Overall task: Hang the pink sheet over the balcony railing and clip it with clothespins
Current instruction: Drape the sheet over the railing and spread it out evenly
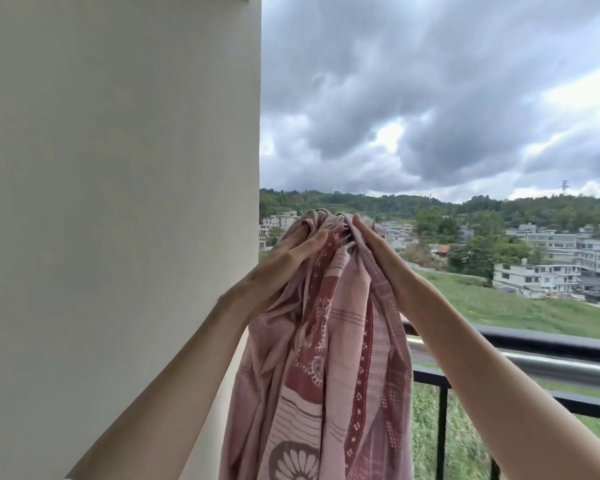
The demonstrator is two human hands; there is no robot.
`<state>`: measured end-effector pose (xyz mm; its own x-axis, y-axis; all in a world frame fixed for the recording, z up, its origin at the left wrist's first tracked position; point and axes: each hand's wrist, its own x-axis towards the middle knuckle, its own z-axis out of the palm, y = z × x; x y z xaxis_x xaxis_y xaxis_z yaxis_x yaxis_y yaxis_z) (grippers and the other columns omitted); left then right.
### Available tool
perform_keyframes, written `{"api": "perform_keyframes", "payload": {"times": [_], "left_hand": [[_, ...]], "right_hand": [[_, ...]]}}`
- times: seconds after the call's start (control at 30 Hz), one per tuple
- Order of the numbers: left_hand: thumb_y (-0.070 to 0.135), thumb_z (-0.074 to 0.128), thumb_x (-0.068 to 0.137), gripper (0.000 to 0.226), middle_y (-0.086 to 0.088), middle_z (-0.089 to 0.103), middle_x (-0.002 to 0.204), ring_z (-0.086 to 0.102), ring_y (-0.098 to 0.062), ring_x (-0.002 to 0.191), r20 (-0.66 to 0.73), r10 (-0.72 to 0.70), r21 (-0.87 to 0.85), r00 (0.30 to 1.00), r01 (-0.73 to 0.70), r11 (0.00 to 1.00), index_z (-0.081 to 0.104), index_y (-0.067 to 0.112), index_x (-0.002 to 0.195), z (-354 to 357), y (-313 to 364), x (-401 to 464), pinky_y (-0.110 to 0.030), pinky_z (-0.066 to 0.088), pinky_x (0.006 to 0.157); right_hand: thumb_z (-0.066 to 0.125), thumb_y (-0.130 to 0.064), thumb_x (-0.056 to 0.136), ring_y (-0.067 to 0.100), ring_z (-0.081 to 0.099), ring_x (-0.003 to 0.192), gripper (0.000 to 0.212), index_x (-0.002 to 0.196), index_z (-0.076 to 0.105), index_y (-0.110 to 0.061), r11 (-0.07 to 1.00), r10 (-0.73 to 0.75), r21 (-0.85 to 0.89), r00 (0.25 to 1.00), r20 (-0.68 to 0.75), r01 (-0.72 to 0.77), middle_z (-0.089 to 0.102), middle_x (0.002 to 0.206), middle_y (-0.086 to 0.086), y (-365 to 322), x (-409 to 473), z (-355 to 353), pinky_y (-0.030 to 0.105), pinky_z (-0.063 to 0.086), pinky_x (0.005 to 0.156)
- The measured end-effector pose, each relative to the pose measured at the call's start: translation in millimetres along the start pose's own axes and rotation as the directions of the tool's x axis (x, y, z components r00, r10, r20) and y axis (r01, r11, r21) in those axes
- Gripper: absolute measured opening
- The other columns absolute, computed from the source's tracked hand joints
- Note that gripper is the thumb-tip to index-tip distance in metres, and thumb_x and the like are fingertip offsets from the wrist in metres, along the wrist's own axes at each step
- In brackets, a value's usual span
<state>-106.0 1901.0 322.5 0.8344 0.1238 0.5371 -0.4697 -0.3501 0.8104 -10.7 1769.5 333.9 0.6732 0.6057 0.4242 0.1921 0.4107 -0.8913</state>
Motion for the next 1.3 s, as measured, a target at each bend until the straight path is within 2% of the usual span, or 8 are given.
{"api": "perform_keyframes", "payload": {"times": [0.2,0.33,0.6,0.73,0.9,1.17,1.23,1.3], "left_hand": [[0.061,0.06,0.072,0.085,0.011,0.019,0.154,0.025,-0.016,0.139,0.047,-0.101,0.123,0.994,0.095,0.988,0.014,0.045,0.141,-8.4,5.1,10.7,-0.045,0.021,0.115],[0.065,0.06,0.067,0.087,0.003,0.048,0.138,0.051,-0.015,0.12,0.039,-0.283,0.226,0.958,0.267,0.937,0.027,0.033,0.141,-19.5,-18.4,-15.2,-0.036,0.044,0.102],[0.033,0.055,0.089,0.034,-0.007,0.069,0.109,0.068,-0.019,0.095,-0.033,-0.346,-0.1,0.938,0.341,0.935,0.05,0.024,0.121,-47.7,-27.4,-45.9,-0.029,0.057,0.078],[0.028,0.058,0.088,0.038,-0.012,0.071,0.103,0.069,-0.025,0.09,-0.042,-0.391,-0.285,0.919,0.364,0.887,0.048,0.021,0.123,-53.8,-30.2,-55.6,-0.032,0.057,0.074],[0.051,0.066,0.072,0.072,0.0,0.067,0.116,0.065,-0.016,0.104,0.016,-0.345,-0.113,0.938,0.345,0.932,0.035,0.034,0.135,-51.6,-26.0,-59.1,-0.03,0.053,0.087],[0.046,0.073,0.066,0.074,0.005,0.068,0.115,0.064,-0.016,0.105,0.032,-0.196,-0.209,0.98,0.198,0.958,0.041,0.033,0.132,-40.1,-12.9,-60.8,-0.024,0.055,0.075],[0.047,0.072,0.066,0.075,0.005,0.068,0.115,0.064,-0.017,0.105,0.037,-0.202,-0.176,0.979,0.206,0.963,0.04,0.035,0.132,-32.7,-16.0,-61.4,-0.025,0.055,0.077],[0.051,0.071,0.065,0.068,0.009,0.068,0.113,0.064,-0.014,0.105,0.045,-0.224,-0.107,0.974,0.228,0.968,0.042,0.044,0.126,-28.1,-23.4,-63.8,-0.026,0.055,0.081]], "right_hand": [[0.055,-0.03,0.089,0.039,0.051,0.091,0.066,0.126,0.037,0.022,0.98,-0.196,0.011,0.971,-0.138,0.199,0.045,0.122,0.038,-10.1,6.0,-8.2,0.029,0.045,0.082],[0.041,-0.008,0.094,0.023,0.036,0.058,0.021,0.101,0.042,0.011,0.992,-0.121,-0.04,0.986,-0.119,0.117,0.04,0.072,0.017,22.0,2.1,0.3,0.03,0.03,0.064],[0.053,-0.05,0.087,0.029,0.041,0.069,0.048,0.09,0.063,-0.003,0.964,0.036,-0.265,0.995,0.092,-0.01,0.05,0.077,0.019,46.5,17.2,25.5,0.038,0.033,0.067],[0.052,-0.04,0.09,0.014,0.04,0.037,0.052,0.045,0.06,-0.016,0.957,-0.047,-0.283,0.995,0.084,0.069,0.05,0.039,0.0,54.1,23.0,39.9,0.029,0.026,0.05],[0.051,-0.023,0.093,0.002,0.048,0.031,0.033,0.064,0.05,-0.007,0.996,-0.059,-0.059,0.998,0.03,0.061,0.052,0.034,-0.007,56.9,22.0,44.9,0.013,0.04,0.04],[0.049,-0.049,0.09,-0.004,0.058,0.048,0.037,0.07,0.057,-0.019,0.962,-0.085,-0.24,0.98,0.182,0.128,0.063,0.049,-0.013,41.0,-3.3,26.9,0.007,0.041,0.047],[0.046,-0.062,0.084,0.0,0.062,0.063,0.045,0.076,0.06,-0.02,0.941,-0.074,-0.309,0.977,0.201,0.135,0.068,0.064,-0.01,41.6,-8.2,18.8,0.013,0.046,0.059],[0.042,-0.081,0.064,0.012,0.063,0.093,0.082,0.104,0.063,-0.013,0.899,0.002,-0.428,0.977,0.212,0.091,0.069,0.099,0.004,44.3,-14.5,12.7,0.025,0.049,0.085]]}}
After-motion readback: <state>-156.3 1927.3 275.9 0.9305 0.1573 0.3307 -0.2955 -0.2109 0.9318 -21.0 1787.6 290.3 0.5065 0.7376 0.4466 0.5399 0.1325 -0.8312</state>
